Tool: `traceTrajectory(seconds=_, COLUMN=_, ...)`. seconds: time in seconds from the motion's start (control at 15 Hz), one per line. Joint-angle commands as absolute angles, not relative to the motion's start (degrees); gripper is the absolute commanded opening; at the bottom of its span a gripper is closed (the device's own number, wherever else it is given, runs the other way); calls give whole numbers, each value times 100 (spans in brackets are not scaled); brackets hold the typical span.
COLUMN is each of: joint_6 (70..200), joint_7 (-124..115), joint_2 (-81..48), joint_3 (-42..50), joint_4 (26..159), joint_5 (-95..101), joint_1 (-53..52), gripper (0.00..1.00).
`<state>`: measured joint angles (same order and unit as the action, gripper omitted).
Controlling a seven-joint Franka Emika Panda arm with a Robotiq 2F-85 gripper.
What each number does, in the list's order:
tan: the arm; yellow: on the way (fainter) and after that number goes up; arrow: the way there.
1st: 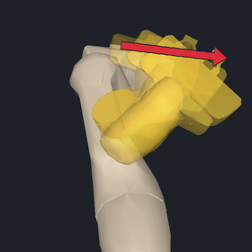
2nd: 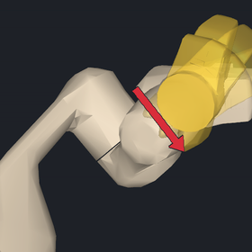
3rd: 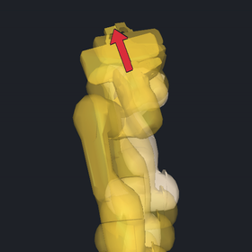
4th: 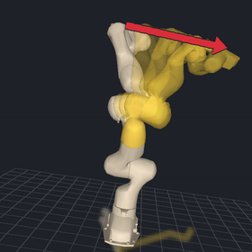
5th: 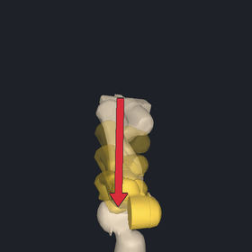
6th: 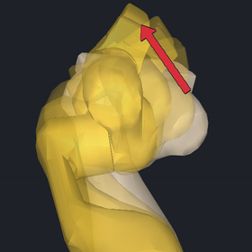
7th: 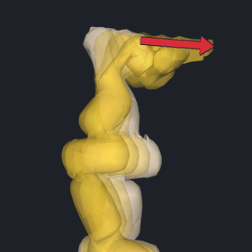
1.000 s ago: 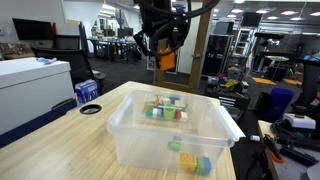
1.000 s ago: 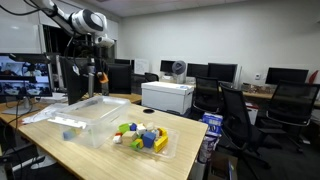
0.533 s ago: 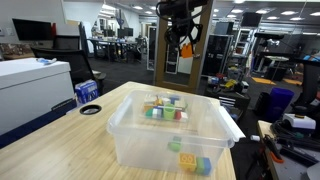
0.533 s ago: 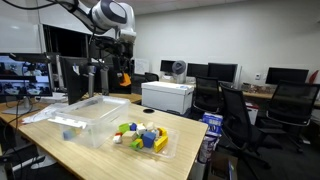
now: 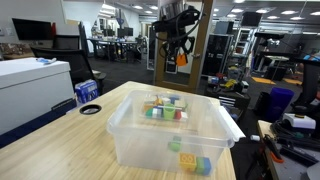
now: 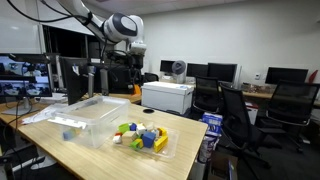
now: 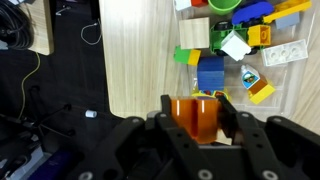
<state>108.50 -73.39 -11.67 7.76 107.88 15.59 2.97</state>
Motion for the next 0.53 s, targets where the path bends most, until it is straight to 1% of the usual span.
traceTrajectory(seconds=0.0, joint_6=11211, joint_7=-7305, joint_2=-1583, joint_3=824, joint_4=10671, joint_5=1410, joint_1=362, gripper=22)
traceTrajectory(seconds=0.27, joint_6=11863, joint_7=-6978, joint_2=-2012, joint_3=857, joint_4=10677, joint_5=1262, joint_1=401, gripper=22)
traceTrajectory(seconds=0.47, joint_6=12034, joint_7=-6790, joint_2=-2320, joint_3=858, joint_4=10602, joint_5=1031, joint_1=434, gripper=22)
